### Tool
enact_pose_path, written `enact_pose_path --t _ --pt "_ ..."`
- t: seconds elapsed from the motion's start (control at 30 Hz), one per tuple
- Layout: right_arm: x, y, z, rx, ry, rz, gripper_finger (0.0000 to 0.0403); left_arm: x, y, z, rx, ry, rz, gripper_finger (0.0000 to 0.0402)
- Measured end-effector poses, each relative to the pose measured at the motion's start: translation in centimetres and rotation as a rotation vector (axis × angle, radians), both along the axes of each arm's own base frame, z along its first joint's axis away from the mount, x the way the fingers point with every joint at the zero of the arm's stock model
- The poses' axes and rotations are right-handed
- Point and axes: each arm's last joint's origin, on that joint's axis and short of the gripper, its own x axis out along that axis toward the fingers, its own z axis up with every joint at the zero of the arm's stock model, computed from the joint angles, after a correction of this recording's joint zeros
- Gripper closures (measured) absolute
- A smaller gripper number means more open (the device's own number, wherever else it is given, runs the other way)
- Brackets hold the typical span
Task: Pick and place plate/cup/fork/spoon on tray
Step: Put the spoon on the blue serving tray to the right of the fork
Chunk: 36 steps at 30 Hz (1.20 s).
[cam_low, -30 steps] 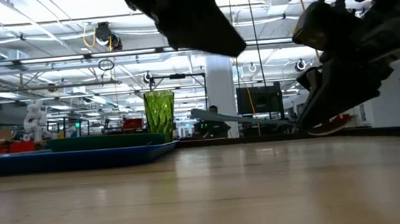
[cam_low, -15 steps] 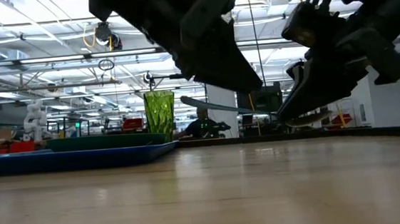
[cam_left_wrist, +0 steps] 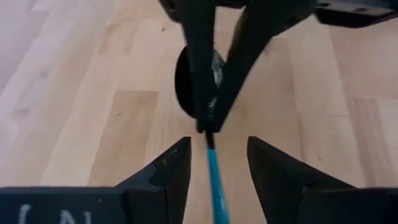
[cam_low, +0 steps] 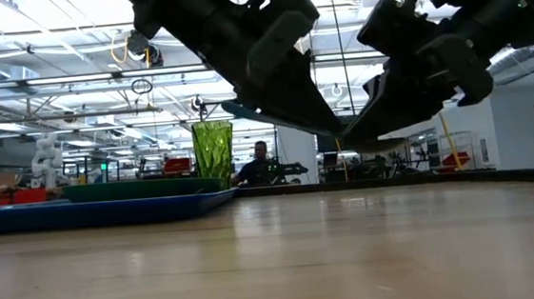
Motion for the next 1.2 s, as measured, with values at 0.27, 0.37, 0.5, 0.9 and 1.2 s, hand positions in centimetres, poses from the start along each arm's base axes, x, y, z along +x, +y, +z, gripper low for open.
enact_pose_path --t 0.27,0.37,0.5,0.9,1.2 --pt "0.5 -0.7 0.4 -0.032 -0.011 -0.004 0.04 0.0 1.5 -0.3 0.012 0.038 0.021 0.0271" --pt "0.6 -1.0 0.4 -0.033 -0.008 -0.019 0.0399 0.0 1.7 -0.3 0.016 0.038 0.025 0.0291" --pt "0.6 -1.4 0.4 -0.034 -0.002 -0.032 0.0399 0.0 1.9 -0.3 0.025 0.04 0.021 0.0317" --pt "0.7 -1.5 0.4 -0.029 -0.008 -0.03 0.0399 0.1 2.0 -0.2 0.04 0.032 0.024 0.0385" --pt "0.2 -1.3 2.9 -0.03 -0.115 -0.012 0.0384 -1.0 1.5 1.2 0.03 0.073 0.035 0.039"
